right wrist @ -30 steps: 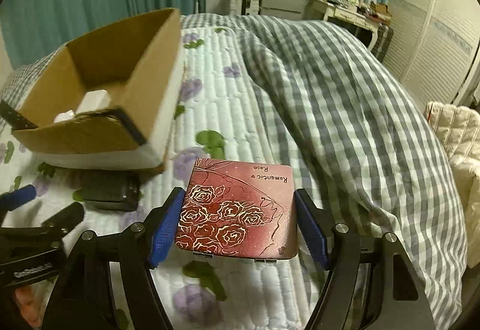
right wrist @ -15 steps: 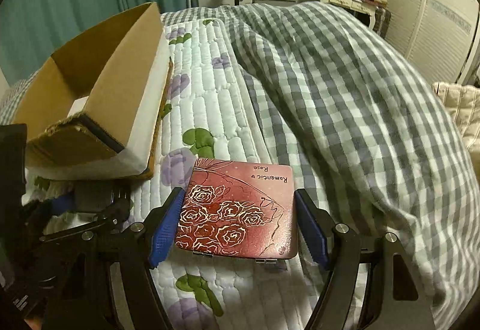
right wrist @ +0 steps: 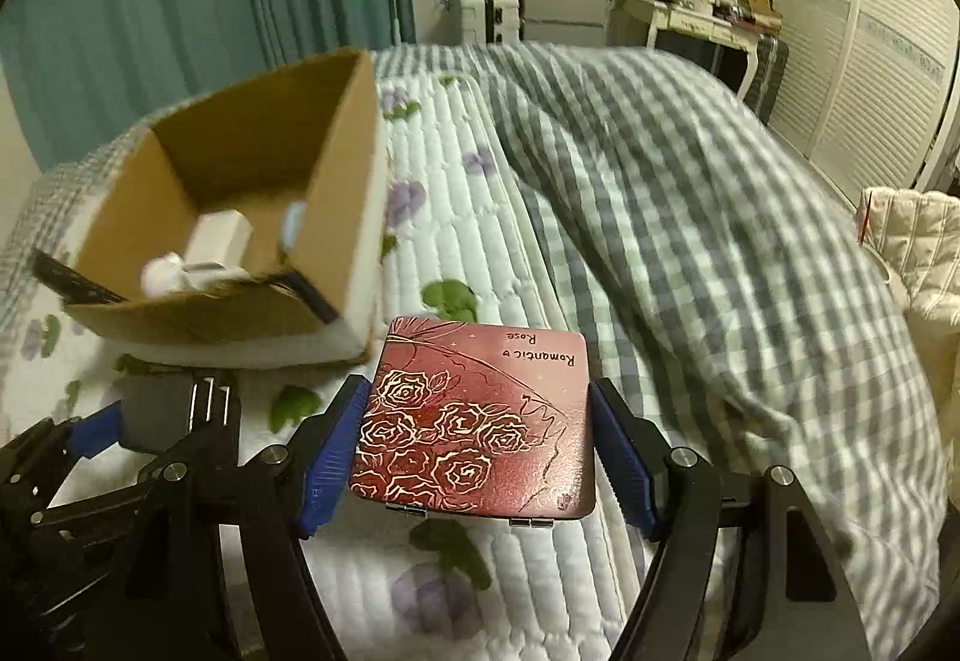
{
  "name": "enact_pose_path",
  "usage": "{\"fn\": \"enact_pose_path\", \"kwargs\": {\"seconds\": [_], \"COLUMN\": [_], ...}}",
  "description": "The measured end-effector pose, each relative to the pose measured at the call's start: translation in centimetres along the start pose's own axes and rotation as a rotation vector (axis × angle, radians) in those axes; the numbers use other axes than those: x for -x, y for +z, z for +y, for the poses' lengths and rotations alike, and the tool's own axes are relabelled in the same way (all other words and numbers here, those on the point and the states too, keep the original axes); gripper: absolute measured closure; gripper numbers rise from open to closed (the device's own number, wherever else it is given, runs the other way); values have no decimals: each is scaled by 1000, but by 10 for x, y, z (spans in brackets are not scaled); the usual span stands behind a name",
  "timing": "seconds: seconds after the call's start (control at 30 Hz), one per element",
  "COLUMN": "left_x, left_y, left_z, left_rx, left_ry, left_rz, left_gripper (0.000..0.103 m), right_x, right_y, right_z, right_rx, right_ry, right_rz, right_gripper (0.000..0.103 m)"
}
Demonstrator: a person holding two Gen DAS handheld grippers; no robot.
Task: Organize rigid objects
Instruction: 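Lower the power bank and card case into the box and open both tools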
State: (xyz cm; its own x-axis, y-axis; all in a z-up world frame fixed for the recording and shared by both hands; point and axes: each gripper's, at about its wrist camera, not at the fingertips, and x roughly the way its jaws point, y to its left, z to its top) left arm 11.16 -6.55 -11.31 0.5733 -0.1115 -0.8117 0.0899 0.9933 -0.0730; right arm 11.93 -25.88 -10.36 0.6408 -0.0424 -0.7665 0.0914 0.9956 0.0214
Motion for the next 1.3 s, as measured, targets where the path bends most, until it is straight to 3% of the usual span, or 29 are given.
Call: {"fn": "enact_pose_path", "kwargs": {"seconds": [0.13, 0.4, 0.63, 0.87, 1.1, 1.3], "left_x": [34, 102, 124, 100, 40, -12], "left_y": [13, 44, 83, 136, 171, 187], "left_z": [7, 21, 42, 55, 68, 73], "left_rx": [-7, -44, -29, -54, -24, -40], "left_ry": [13, -39, -76, -59, -36, 45], "left_rz": [-47, -159, -195, -225, -179, -121], "left_gripper": [34, 34, 34, 35, 35, 35], "right_x": [29, 91, 121, 96, 35, -18], "right_y": [3, 13, 50, 103, 142, 165], "right_z": [10, 28, 57, 72, 79, 87], "right_rx": [31, 88, 151, 171, 169, 197], "right_ry": [12, 47, 98, 156, 195, 201], "right_rz": [-32, -116, -196, -220, -187, -158], "right_gripper": [31, 31, 31, 31, 31, 31]}}
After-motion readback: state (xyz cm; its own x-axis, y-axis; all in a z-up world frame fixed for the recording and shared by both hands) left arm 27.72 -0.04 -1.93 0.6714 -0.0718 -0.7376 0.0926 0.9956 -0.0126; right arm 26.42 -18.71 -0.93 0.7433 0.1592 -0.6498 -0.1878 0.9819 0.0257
